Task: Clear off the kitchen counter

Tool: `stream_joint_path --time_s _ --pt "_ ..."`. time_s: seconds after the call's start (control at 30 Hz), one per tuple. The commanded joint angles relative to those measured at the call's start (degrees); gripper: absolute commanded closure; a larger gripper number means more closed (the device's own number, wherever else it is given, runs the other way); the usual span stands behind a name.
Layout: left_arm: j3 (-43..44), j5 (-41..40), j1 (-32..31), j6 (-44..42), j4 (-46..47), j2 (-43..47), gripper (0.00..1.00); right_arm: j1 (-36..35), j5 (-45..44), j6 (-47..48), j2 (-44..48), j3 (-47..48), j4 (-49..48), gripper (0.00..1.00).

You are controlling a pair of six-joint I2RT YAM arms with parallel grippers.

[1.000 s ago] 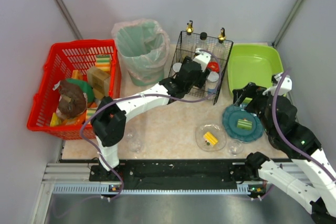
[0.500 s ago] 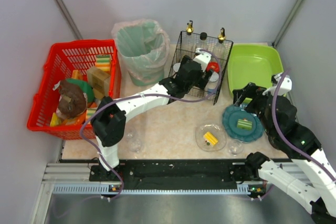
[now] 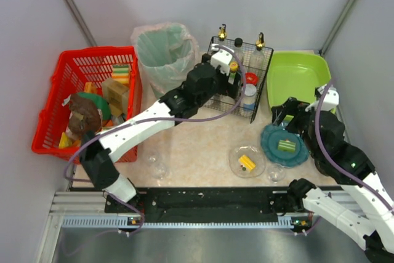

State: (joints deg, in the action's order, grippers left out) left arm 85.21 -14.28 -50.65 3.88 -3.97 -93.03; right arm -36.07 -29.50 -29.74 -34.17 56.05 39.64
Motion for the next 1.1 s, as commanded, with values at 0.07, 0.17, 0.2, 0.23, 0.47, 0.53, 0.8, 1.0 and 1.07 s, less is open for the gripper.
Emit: stream_joint_path --time_s 0.07,0.17,0.2,0.23,0.47,0.53,0.8,1.0,1.07 --pt "-6.8 6.28 -0.15 8.15 -3.67 11.19 0.06 0.48 4.09 0.12 -3.88 3.1 1.84 0.09" --pt "-12.59 7.07 -0.06 13.5 -8.15 15.5 0.1 0.48 5.5 -0.41 -5.02 2.49 2.64 0.09" --pt "-14.7 7.34 -0.06 15.35 -9.38 16.99 0.12 0.48 5.85 -0.58 -5.11 2.22 2.55 0.09" --pt "-16.64 8.04 -0.06 17.2 -10.61 18.31 0.12 0.48 5.85 -0.76 -5.29 2.13 2.55 0.09" --pt "-29.38 21.22 -0.15 28.89 -9.93 20.62 0.36 0.48 5.41 -1.81 -6.34 1.87 2.46 0.09" --pt "-32.98 23.32 -0.32 32.4 -6.43 19.48 0.48 0.48 5.68 -2.08 -6.69 1.87 2.55 0.09" --pt "-36.08 27.29 -4.1 38.13 7.65 7.71 0.52 0.48 5.85 -2.61 -7.4 1.69 2.55 0.09" --pt "-33.97 24.57 -4.81 39.62 7.57 -1.79 0.52 0.48 5.59 -2.7 -7.05 1.52 2.55 0.09" --pt "-34.06 25.09 -4.89 39.89 8.88 -3.37 0.53 0.48 5.5 -2.7 -6.78 1.43 2.46 0.09"
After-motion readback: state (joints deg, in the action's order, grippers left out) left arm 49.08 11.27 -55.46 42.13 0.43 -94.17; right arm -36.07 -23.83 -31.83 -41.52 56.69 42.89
